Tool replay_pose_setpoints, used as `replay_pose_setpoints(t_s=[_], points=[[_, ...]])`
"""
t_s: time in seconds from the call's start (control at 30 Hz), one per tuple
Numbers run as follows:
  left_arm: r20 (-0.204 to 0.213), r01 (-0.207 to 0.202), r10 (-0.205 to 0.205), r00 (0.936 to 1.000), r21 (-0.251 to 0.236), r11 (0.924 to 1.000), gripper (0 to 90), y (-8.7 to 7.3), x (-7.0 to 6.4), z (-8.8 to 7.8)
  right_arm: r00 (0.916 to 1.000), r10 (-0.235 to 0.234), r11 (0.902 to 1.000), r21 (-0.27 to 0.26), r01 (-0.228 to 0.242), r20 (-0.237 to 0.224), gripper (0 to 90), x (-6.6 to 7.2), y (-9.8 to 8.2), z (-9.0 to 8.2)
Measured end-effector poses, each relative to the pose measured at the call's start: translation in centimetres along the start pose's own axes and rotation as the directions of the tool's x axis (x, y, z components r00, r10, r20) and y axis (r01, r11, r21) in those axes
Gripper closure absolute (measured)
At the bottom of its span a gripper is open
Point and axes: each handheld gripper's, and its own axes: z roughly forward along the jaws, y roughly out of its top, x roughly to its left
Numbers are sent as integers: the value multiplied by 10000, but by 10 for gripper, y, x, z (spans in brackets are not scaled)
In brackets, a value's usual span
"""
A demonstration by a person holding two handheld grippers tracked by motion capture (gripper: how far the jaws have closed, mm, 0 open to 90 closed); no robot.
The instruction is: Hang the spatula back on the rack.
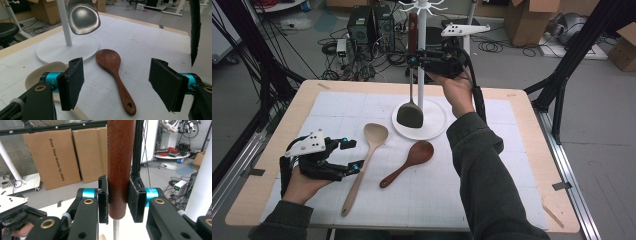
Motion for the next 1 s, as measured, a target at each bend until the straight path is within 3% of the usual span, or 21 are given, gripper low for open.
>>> replay_pose_setpoints(t_s=[1.0], points=[[65, -54, 55, 10000, -60, 10000, 286, 1, 0, -2, 9969, 505, 9984, 233, -520, 608, 734, -24, 5, 8]])
